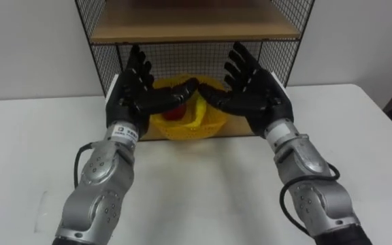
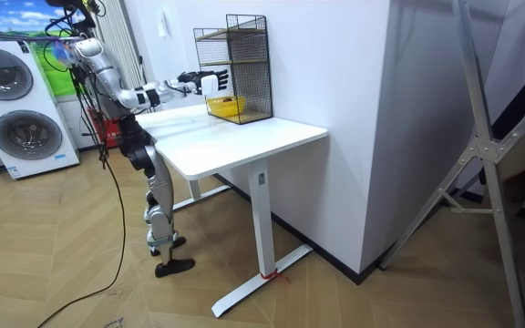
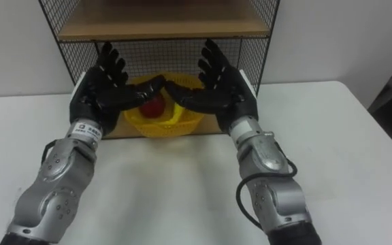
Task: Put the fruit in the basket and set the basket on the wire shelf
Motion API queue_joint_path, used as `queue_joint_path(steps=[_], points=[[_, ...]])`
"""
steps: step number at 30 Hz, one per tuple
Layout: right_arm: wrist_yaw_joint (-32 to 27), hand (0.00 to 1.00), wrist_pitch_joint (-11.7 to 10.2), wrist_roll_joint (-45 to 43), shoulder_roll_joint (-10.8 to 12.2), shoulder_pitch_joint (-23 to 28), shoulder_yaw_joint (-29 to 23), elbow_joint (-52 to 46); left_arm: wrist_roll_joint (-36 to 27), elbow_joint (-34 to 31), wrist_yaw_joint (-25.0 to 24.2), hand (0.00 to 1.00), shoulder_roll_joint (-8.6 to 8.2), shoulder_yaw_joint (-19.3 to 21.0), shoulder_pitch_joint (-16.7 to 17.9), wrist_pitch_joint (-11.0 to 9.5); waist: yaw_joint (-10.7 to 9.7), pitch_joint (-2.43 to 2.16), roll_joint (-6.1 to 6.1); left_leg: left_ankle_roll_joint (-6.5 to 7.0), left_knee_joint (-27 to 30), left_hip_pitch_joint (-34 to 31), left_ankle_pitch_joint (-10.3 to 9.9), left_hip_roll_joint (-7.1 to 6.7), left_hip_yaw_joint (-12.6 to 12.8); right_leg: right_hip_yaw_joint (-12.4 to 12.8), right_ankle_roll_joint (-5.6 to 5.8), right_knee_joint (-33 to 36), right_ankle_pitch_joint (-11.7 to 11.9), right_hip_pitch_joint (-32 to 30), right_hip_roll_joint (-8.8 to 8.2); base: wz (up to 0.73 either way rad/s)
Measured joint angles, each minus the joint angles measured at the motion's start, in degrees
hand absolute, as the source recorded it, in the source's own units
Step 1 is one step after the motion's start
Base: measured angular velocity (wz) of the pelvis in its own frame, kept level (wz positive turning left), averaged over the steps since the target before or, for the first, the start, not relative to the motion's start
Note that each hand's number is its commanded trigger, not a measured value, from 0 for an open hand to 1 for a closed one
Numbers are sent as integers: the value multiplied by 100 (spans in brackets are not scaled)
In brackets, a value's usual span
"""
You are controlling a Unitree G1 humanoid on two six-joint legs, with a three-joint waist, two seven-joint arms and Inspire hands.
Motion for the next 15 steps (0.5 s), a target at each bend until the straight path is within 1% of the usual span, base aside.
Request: queue_joint_path(steps=[1, 2, 4, 5, 7, 8, 11, 12, 14, 15], points=[[29, 0, -3, -5, 1, 108, 7, -47, 3, -82, -55, 0, 62, -28, 172, -26, -1, -2, -2, -1, 2, -4, -2, 2, 10, 2, 6, -1, -8, -20, 2, 0], [36, 0, -3, -8, -1, 167, 11, -102, 2, -139, -87, 0, 88, -41, 260, -26, -1, -3, -2, -2, -1, -12, -3, 2, 11, 3, 8, 0, -16, -32, 2, 0], [146, 0, -3, -8, -19, 378, 15, -320, 2, -397, -238, 0, 208, -86, 619, -80, -14, -11, -10, -2, -21, -62, -5, 0, 11, -1, 12, 3, -26, -81, -1, 0], [174, 0, -3, -10, -34, 413, 16, -362, 3, -432, -271, 0, 228, -102, 686, -108, -15, -14, -14, -2, -20, -83, -5, 0, 11, -2, 12, 2, -26, -90, -1, 0], [251, 0, -3, -14, -94, 518, 45, -527, 2, -510, -401, 0, 339, -148, 901, -193, -14, -20, -24, -2, -23, -100, -4, -1, 21, -4, 10, 6, -24, -85, 1, 0], [252, 0, -3, -15, -106, 538, 61, -577, 4, -522, -414, 0, 361, -151, 945, -211, -15, -19, -22, -2, -20, -106, -4, 0, 31, -5, 8, 10, -20, -86, 3, 0], [302, 0, -131, -21, -185, 599, 184, -729, 170, -529, -452, 0, 453, -170, 1029, -238, -9, -17, -18, -2, -18, -130, -4, 3, 36, -10, 5, 13, -10, -89, 7, 0], [343, 0, -204, -22, -200, 651, 211, -774, 222, -550, -510, 0, 485, -168, 1072, -248, -10, -17, -16, -2, -20, -139, -4, 2, 17, -8, 6, 4, -11, -84, 9, 4], [377, 0, -339, -103, -213, 844, 222, -918, 337, -674, -526, 0, 553, -167, 1200, -303, -11, -16, -9, -3, -14, -161, -5, -2, -7, -8, 9, -12, -13, -82, 14, 5], [378, 0, -421, -150, -239, 1015, 224, -1004, 399, -753, -526, 0, 579, -169, 1305, -369, -11, -21, 0, -3, -7, -183, -5, -4, -23, -11, 9, -29, -13, -82, 16, 6]])
